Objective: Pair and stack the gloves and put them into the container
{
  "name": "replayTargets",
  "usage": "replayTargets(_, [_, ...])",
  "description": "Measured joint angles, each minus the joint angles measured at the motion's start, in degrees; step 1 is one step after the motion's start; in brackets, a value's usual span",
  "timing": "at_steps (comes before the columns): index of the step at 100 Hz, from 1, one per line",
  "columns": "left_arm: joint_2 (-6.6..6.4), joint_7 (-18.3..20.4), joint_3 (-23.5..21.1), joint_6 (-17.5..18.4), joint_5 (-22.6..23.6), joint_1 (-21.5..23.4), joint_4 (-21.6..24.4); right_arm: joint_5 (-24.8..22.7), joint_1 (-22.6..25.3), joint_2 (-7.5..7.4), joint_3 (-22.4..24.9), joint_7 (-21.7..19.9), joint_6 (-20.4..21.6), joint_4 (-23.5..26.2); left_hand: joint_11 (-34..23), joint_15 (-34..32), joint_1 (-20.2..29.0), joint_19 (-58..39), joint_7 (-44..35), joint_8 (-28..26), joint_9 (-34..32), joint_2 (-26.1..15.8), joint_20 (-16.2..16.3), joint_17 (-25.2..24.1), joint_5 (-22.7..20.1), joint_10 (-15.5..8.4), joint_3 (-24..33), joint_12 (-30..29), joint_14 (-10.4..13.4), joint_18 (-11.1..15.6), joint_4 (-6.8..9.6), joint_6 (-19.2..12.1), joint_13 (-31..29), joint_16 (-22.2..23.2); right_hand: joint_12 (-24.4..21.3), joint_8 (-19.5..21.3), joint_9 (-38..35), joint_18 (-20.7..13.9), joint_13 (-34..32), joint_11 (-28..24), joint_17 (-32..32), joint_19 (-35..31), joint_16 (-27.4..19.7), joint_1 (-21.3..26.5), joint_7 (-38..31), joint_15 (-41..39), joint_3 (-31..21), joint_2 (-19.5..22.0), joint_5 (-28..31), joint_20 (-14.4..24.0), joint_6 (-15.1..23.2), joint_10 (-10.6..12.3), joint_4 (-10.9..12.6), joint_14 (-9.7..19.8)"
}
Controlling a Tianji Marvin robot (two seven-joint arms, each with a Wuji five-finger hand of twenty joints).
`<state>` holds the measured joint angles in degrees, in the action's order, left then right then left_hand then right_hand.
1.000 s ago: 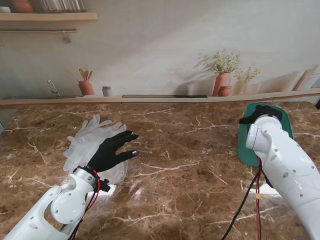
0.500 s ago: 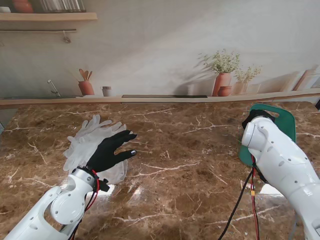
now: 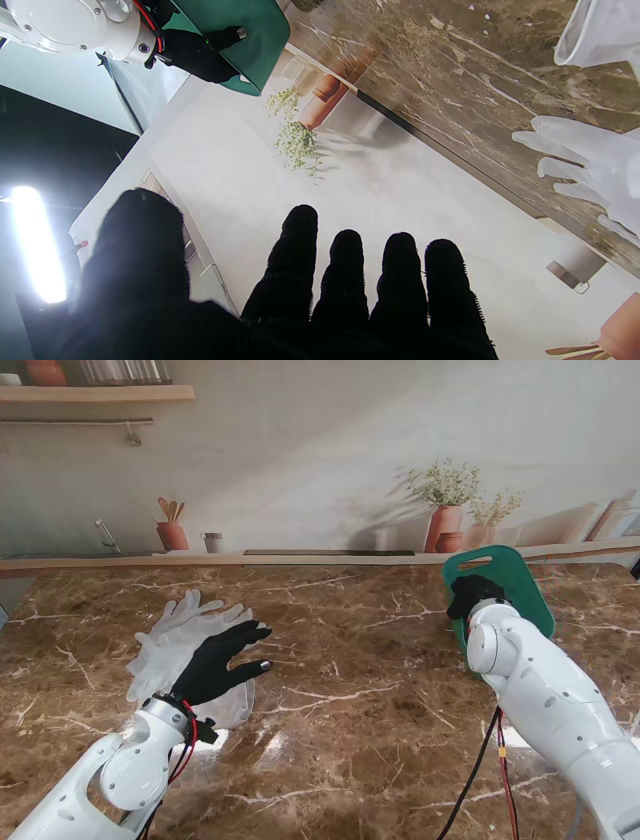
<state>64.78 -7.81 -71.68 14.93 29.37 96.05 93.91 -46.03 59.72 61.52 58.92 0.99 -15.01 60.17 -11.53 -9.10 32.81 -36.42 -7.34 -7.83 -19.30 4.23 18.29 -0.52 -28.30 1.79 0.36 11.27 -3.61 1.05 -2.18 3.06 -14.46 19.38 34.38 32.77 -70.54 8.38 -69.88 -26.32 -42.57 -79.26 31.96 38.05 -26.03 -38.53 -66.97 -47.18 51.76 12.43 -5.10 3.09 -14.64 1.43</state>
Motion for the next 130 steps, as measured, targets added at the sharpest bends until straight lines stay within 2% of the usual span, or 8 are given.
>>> replayTargets(13, [0.0, 0.0, -0.47, 0.01, 0.38, 0.52, 0.49, -0.08, 0.79, -0.45, -0.5, -7.36, 3.63, 4.45, 0.0, 0.0, 0.0, 0.01, -0.47, -0.36, 0.0, 0.0, 0.0, 0.0, 0.0, 0.0, 0.0, 0.0, 0.0, 0.0, 0.0, 0.0, 0.0, 0.0, 0.01, -0.06, -0.37, 0.03, 0.09, 1.3, 1.0, 0.89, 0.0, 0.0, -0.08, 2.54, 0.0, -0.04, 0.77, 0.32, 0.0, 0.07, -0.03, -0.2])
replayTargets(20, [0.0, -0.05, -0.6, 0.01, 0.49, 0.71, 0.7, -0.12, 0.88, -0.74, -1.09, -9.3, 6.75, 6.03, 0.0, 0.0, 0.0, 0.01, -0.47, -0.36, 0.0, -0.01, 0.0, 0.0, -0.01, 0.0, 0.0, 0.0, 0.0, 0.0, 0.0, 0.0, 0.0, 0.0, -0.05, -0.82, -0.88, -0.67, 0.66, 2.14, 2.95, 5.22, 0.59, 0.0, -0.21, 5.19, 0.88, 0.07, 1.21, 7.48, 0.0, 0.13, -0.04, -0.57])
replayTargets(30, [-0.01, -0.39, -0.65, 0.0, 0.75, 0.85, 0.89, 0.38, 0.44, -1.13, -2.53, -10.6, 13.67, 6.78, 0.0, 0.0, 0.0, 0.01, -0.48, -0.36, 0.0, -0.01, -0.01, 0.0, -0.01, 0.0, 0.0, 0.0, 0.0, 0.0, 0.0, 0.0, 0.0, 0.0, -0.01, -11.02, -0.88, -2.03, 3.87, 3.13, 6.21, 10.9, 1.41, 0.01, -8.23, 10.37, 5.26, 2.19, 0.36, 14.55, 1.83, 0.87, -0.04, -0.83])
replayTargets(37, [-0.01, -0.55, -0.65, 0.01, 0.85, 0.87, 0.91, 0.64, -0.63, -1.42, -4.38, -12.19, 16.14, 7.16, 0.0, 0.0, 0.0, 0.01, -0.48, -0.36, 0.0, -0.01, -0.01, 0.0, -0.01, 0.0, 0.0, 0.0, 0.0, 0.0, 0.0, 0.0, 0.0, 0.0, 0.12, -12.71, -1.0, -1.79, 3.87, 3.24, 6.3, 11.1, 1.42, 0.01, -10.13, 10.86, 5.82, 2.43, 0.07, 15.22, 1.88, 1.0, -0.04, -0.81])
replayTargets(49, [-0.01, -0.63, -0.69, 0.12, 0.98, 0.87, 0.91, 1.53, -3.55, -1.51, -8.33, -11.65, 20.84, 6.22, 0.0, 0.0, 0.0, 0.01, -0.48, -0.36, 0.0, -0.01, -0.01, 0.0, -0.01, 0.0, 0.0, 0.0, 0.01, 0.0, 0.0, 0.0, 0.0, 0.0, 0.16, -12.73, -1.73, -2.46, 3.87, 3.24, 6.29, 11.1, 1.95, -0.64, -12.94, 10.87, 7.97, 2.48, 0.11, 15.3, 6.06, 2.45, -0.7, -0.63])
replayTargets(96, [-0.02, -0.64, -1.91, 0.37, 1.9, 1.71, 1.65, 4.78, -16.25, 2.23, -25.27, -0.82, 41.18, -5.93, 0.0, 0.0, 0.65, 0.02, -0.49, -0.37, 0.0, -1.29, 0.0, 0.0, -0.01, 0.0, 0.01, -0.01, 0.01, 0.0, 0.0, 0.0, 0.0, 0.0, 0.95, -11.87, -3.65, -3.84, 3.8, 1.71, 4.7, 11.1, 2.07, -1.2, -13.6, 9.37, 7.98, 2.03, 2.41, 15.35, 6.95, 3.03, -1.22, 0.3])
replayTargets(113, [-0.05, -0.64, -2.24, 0.37, 2.18, 1.96, 1.87, 5.4, -18.63, 3.33, -29.25, 0.22, 44.55, -7.88, 0.0, 0.0, 0.65, 0.02, -0.49, -0.37, 0.0, -1.29, -0.01, 0.0, -0.01, 0.0, 0.01, 0.0, 0.0, 0.0, 0.0, 0.0, 0.0, 0.0, 0.95, -11.68, -3.55, -4.1, 3.8, 1.64, 4.66, 12.15, 2.07, -1.23, -13.6, 9.54, 7.98, 2.02, 2.45, 15.35, 7.03, 3.06, -1.27, 0.55])
replayTargets(130, [-0.06, -0.64, -2.36, 0.33, 2.19, 2.16, 2.08, 6.34, -18.83, 4.03, -30.05, 0.19, 44.41, -7.48, 0.01, 0.01, 0.65, 0.02, -0.49, -0.37, 0.0, -1.29, -0.01, 0.0, -0.01, 0.0, 0.01, -0.01, 0.01, 0.0, 0.0, -0.01, 0.0, 0.0, -0.16, -3.6, -0.86, -4.1, 6.9, 1.57, 7.77, 14.87, 2.08, -1.23, -8.21, 14.15, 7.59, 2.02, 2.46, 11.31, 7.03, 3.06, -1.36, 1.24])
